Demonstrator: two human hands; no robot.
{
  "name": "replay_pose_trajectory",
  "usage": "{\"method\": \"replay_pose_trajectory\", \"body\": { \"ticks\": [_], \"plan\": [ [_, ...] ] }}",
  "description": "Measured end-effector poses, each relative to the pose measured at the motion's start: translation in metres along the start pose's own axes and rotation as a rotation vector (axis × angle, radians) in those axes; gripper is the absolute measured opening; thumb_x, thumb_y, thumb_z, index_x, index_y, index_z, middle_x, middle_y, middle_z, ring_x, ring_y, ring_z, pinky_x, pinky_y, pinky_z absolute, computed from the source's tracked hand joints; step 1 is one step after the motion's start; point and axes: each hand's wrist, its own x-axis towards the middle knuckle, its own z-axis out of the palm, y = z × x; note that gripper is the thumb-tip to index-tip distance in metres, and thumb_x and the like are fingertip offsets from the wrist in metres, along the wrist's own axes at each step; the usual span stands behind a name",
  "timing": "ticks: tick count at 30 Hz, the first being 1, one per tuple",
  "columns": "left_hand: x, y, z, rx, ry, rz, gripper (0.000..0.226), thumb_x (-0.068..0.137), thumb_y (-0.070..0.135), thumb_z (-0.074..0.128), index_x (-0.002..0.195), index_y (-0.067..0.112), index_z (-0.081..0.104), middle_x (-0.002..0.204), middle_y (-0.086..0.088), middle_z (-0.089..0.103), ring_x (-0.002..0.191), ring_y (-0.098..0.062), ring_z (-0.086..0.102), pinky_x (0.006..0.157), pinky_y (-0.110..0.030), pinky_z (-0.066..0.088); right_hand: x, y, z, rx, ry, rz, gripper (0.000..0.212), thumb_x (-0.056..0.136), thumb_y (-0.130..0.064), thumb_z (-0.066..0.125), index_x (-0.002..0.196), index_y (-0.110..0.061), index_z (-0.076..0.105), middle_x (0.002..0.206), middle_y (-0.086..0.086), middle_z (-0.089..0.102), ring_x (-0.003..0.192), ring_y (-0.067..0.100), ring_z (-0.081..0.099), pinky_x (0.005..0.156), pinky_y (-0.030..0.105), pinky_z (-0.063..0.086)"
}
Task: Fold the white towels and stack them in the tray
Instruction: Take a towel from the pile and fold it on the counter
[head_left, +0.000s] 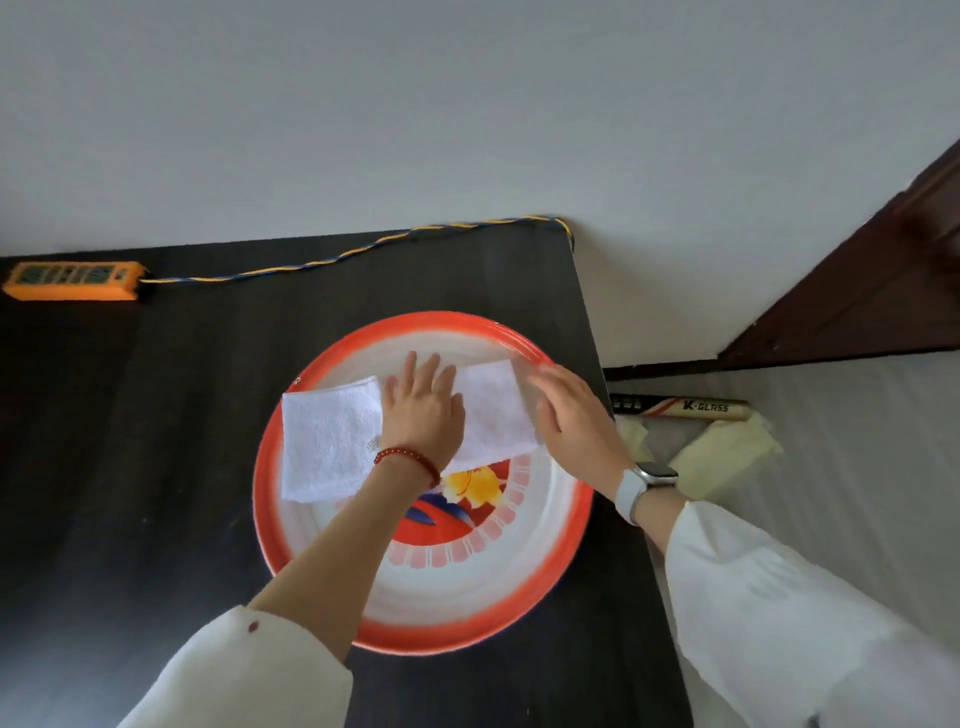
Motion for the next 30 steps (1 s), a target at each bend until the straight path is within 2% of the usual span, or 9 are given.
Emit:
{"method": "replay_pose_trajectory", "body": {
  "ticks": [3, 5, 9, 11, 15, 18, 20, 27, 30],
  "plan": [
    [0.003, 0.042, -0.019, -0.042, -0.006, 0.046, 0.042, 0.098, 0.027, 0.033, 0.139, 0.017, 0.037, 0.149, -0.004, 0.03, 0.141, -0.024, 0.019, 0.115, -0.042, 0.015, -0.03, 0.014, -0.047, 0.076, 0.046, 0.171, 0.032, 0.096, -0.014, 0.038, 0.125, -0.011, 0.053, 0.127, 0.005, 0.056, 0.12, 0.019, 0.049, 0.1, 0.029, 0.039],
    [-0.002, 0.092, -0.024, -0.072, -0.03, 0.158, 0.039, 0.097, 0.025, 0.035, 0.133, 0.016, 0.044, 0.144, -0.005, 0.038, 0.133, -0.024, 0.032, 0.11, -0.038, 0.024, -0.061, 0.033, -0.085, 0.107, 0.048, 0.284, 0.031, 0.097, -0.017, 0.038, 0.123, -0.012, 0.055, 0.12, 0.004, 0.061, 0.107, 0.019, 0.058, 0.091, 0.03, 0.045],
    [-0.04, 0.236, -0.023, -0.098, -0.115, 0.434, 0.036, 0.095, 0.025, 0.036, 0.128, 0.017, 0.05, 0.132, -0.006, 0.049, 0.12, -0.028, 0.045, 0.099, -0.037, 0.035, -0.155, 0.081, -0.179, 0.108, 0.197, 0.433, 0.028, 0.097, -0.015, 0.04, 0.116, -0.009, 0.06, 0.106, 0.003, 0.066, 0.096, 0.018, 0.062, 0.079, 0.026, 0.044],
    [-0.075, 0.321, -0.017, -0.108, -0.153, 0.583, 0.038, 0.096, 0.027, 0.036, 0.131, 0.018, 0.047, 0.134, -0.005, 0.048, 0.122, -0.027, 0.044, 0.101, -0.038, 0.033, -0.224, 0.107, -0.23, 0.077, 0.32, 0.521, 0.027, 0.097, -0.014, 0.042, 0.115, -0.006, 0.061, 0.107, 0.007, 0.066, 0.097, 0.021, 0.061, 0.082, 0.027, 0.043],
    [-0.185, 0.507, 0.011, -0.154, -0.127, 0.91, 0.036, 0.095, 0.027, 0.039, 0.129, 0.016, 0.048, 0.134, -0.005, 0.047, 0.122, -0.025, 0.044, 0.101, -0.035, 0.033, -0.406, 0.167, -0.326, -0.01, 0.551, 0.712, 0.026, 0.096, -0.014, 0.043, 0.113, -0.005, 0.061, 0.111, 0.01, 0.066, 0.103, 0.024, 0.06, 0.091, 0.031, 0.044],
    [-0.295, 0.637, 0.037, -0.202, -0.152, 1.152, 0.038, 0.096, 0.029, 0.04, 0.132, 0.016, 0.046, 0.135, -0.005, 0.047, 0.123, -0.023, 0.044, 0.102, -0.035, 0.035, -0.558, 0.205, -0.386, -0.052, 0.749, 0.885, 0.025, 0.095, -0.01, 0.043, 0.112, -0.007, 0.061, 0.104, 0.013, 0.067, 0.096, 0.029, 0.063, 0.088, 0.033, 0.046],
    [-0.37, 0.708, 0.056, -0.214, -0.201, 1.296, 0.037, 0.096, 0.027, 0.04, 0.131, 0.015, 0.047, 0.134, -0.006, 0.049, 0.122, -0.022, 0.046, 0.1, -0.035, 0.038, -0.658, 0.22, -0.412, -0.05, 0.867, 1.031, 0.026, 0.095, -0.01, 0.042, 0.113, -0.007, 0.061, 0.102, 0.015, 0.067, 0.096, 0.03, 0.061, 0.085, 0.029, 0.041],
    [-0.58, 0.899, 0.122, -0.167, -0.381, 1.675, 0.026, 0.094, 0.018, 0.04, 0.109, 0.004, 0.056, 0.111, -0.012, 0.056, 0.105, -0.028, 0.054, 0.087, -0.039, 0.046, -0.923, 0.244, -0.464, -0.041, 1.215, 1.317, 0.025, 0.092, -0.007, 0.045, 0.108, -0.006, 0.063, 0.103, 0.014, 0.068, 0.098, 0.029, 0.063, 0.084, 0.033, 0.047],
    [-0.646, 0.964, 0.156, -0.149, -0.437, 1.769, 0.028, 0.093, 0.02, 0.042, 0.114, 0.009, 0.057, 0.115, -0.01, 0.057, 0.108, -0.028, 0.053, 0.091, -0.039, 0.045, -0.996, 0.269, -0.473, -0.007, 1.309, 1.396, 0.024, 0.091, -0.007, 0.045, 0.107, -0.007, 0.063, 0.1, 0.013, 0.069, 0.094, 0.029, 0.064, 0.085, 0.035, 0.048]
  ]
}}
